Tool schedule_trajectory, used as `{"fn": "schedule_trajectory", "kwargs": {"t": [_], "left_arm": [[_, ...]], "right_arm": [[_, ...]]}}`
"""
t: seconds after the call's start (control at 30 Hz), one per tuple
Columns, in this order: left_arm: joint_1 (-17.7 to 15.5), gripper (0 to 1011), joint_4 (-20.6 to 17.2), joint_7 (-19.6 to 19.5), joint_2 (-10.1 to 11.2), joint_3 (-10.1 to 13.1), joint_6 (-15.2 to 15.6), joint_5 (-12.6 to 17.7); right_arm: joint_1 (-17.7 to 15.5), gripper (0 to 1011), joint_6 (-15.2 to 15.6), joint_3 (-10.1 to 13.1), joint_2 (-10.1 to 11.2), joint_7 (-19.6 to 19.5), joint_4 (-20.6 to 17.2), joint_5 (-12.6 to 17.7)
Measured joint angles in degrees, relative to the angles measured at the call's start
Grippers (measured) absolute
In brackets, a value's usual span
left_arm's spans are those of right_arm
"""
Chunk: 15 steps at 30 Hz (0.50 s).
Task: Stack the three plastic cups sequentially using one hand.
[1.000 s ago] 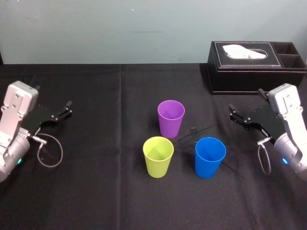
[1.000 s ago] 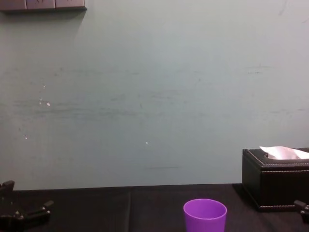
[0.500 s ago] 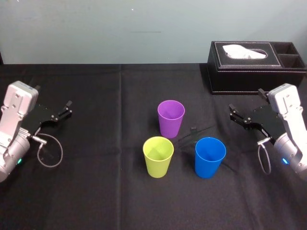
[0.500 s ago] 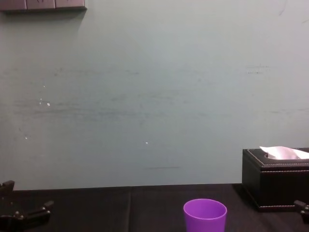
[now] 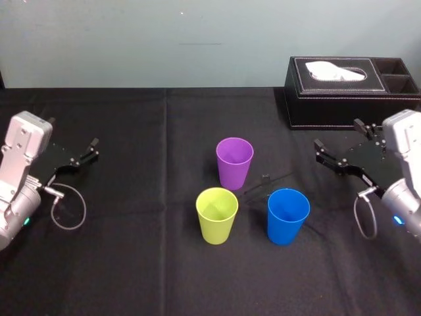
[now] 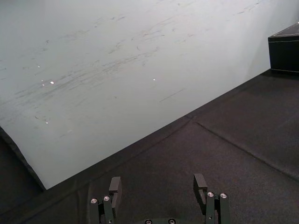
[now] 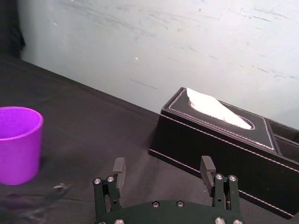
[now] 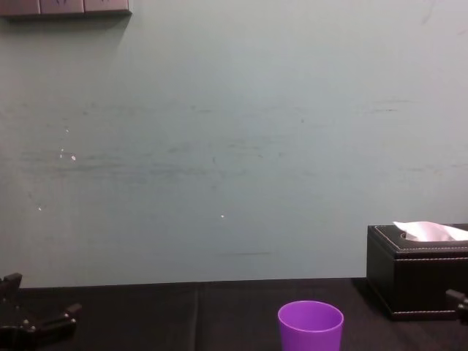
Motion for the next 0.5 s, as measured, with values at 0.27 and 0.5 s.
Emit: {"fn": "schedule_trajectory", "kwargs": {"t": [0.27, 0.5], "left_arm": [[0.0, 1011, 0.0, 0.0, 0.0, 0.0, 0.0, 0.0], [0.0, 1011, 0.0, 0.0, -0.01, 0.0, 0.0, 0.0]], "right_arm": [[-3.82, 1003, -0.84, 3.67, 2.69, 6.65, -3.62, 6.19], [-8.92, 1003, -2.07, 7.32, 6.4, 14.43, -7.73, 12.28]]}}
